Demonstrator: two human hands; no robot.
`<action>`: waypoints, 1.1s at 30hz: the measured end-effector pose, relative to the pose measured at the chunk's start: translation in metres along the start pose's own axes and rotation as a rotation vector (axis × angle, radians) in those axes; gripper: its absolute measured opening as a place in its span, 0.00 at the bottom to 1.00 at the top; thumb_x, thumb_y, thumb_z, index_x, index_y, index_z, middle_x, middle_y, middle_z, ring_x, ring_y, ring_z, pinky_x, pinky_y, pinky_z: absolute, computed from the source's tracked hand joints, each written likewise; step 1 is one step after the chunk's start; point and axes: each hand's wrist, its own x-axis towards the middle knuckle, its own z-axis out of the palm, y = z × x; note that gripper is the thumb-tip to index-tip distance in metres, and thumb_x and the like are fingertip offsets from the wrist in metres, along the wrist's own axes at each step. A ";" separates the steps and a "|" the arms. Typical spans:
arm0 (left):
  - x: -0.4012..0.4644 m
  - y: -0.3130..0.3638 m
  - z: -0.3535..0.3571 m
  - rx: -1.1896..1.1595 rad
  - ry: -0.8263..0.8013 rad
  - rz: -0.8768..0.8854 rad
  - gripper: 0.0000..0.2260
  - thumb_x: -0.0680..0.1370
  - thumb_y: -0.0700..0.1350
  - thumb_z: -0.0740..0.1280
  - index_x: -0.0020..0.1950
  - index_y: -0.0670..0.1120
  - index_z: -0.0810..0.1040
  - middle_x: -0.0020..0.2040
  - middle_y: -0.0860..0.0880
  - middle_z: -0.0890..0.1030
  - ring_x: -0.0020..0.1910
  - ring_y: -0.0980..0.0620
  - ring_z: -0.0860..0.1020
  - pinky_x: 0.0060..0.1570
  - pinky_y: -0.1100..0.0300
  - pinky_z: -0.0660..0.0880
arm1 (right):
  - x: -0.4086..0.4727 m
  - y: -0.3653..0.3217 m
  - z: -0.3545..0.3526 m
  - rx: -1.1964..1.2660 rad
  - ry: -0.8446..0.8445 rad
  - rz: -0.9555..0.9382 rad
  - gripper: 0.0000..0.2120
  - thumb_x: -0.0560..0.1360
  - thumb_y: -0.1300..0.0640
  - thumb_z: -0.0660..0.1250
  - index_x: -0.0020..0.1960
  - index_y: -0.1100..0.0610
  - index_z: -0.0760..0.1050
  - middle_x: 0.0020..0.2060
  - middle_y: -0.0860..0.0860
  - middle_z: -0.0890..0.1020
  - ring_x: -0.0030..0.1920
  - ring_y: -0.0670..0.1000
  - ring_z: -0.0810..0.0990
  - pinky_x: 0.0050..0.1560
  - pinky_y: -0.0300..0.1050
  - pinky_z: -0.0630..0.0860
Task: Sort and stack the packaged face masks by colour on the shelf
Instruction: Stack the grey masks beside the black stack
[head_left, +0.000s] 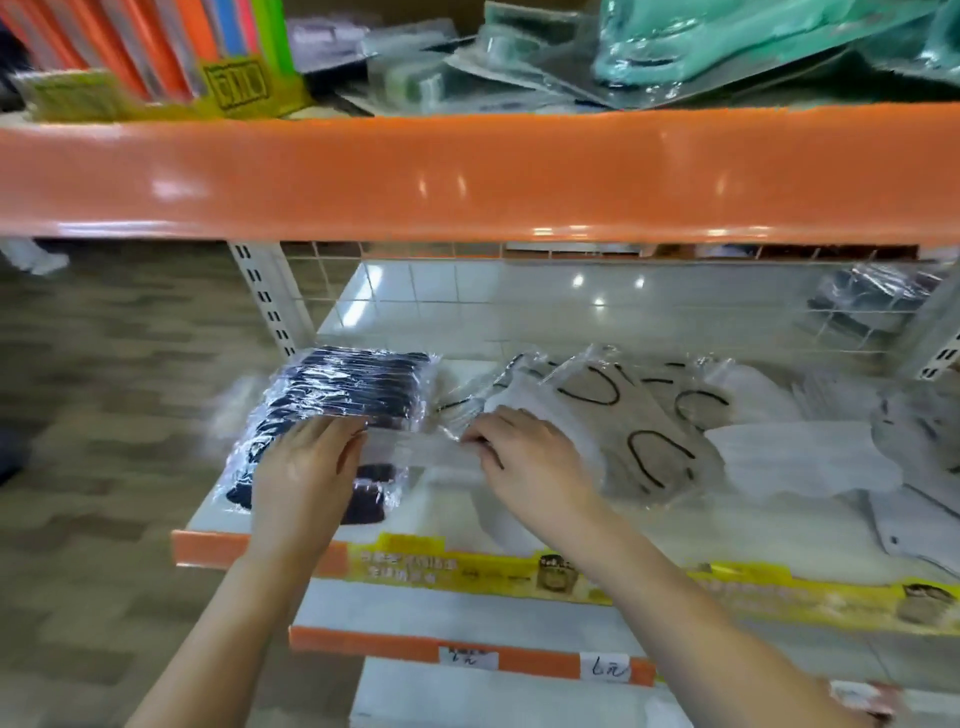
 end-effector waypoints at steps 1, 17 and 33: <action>-0.002 -0.009 -0.003 0.014 0.010 -0.006 0.14 0.75 0.45 0.60 0.44 0.41 0.83 0.39 0.44 0.82 0.34 0.41 0.79 0.32 0.55 0.73 | 0.002 -0.009 0.005 -0.004 0.028 -0.017 0.12 0.75 0.55 0.58 0.50 0.52 0.80 0.46 0.49 0.81 0.48 0.55 0.79 0.45 0.49 0.75; -0.048 -0.106 -0.008 -0.059 -0.099 -0.041 0.09 0.71 0.40 0.58 0.42 0.43 0.77 0.38 0.49 0.78 0.36 0.45 0.73 0.35 0.56 0.66 | 0.002 -0.068 0.094 -0.047 0.066 -0.111 0.14 0.66 0.68 0.72 0.47 0.52 0.80 0.43 0.46 0.80 0.44 0.52 0.79 0.42 0.46 0.76; -0.073 -0.133 0.006 -0.029 -0.337 -0.110 0.14 0.67 0.41 0.55 0.42 0.46 0.80 0.45 0.51 0.81 0.47 0.45 0.79 0.41 0.54 0.73 | -0.004 -0.071 0.135 -0.090 0.011 -0.059 0.09 0.70 0.62 0.72 0.46 0.50 0.81 0.43 0.44 0.78 0.45 0.47 0.78 0.43 0.44 0.75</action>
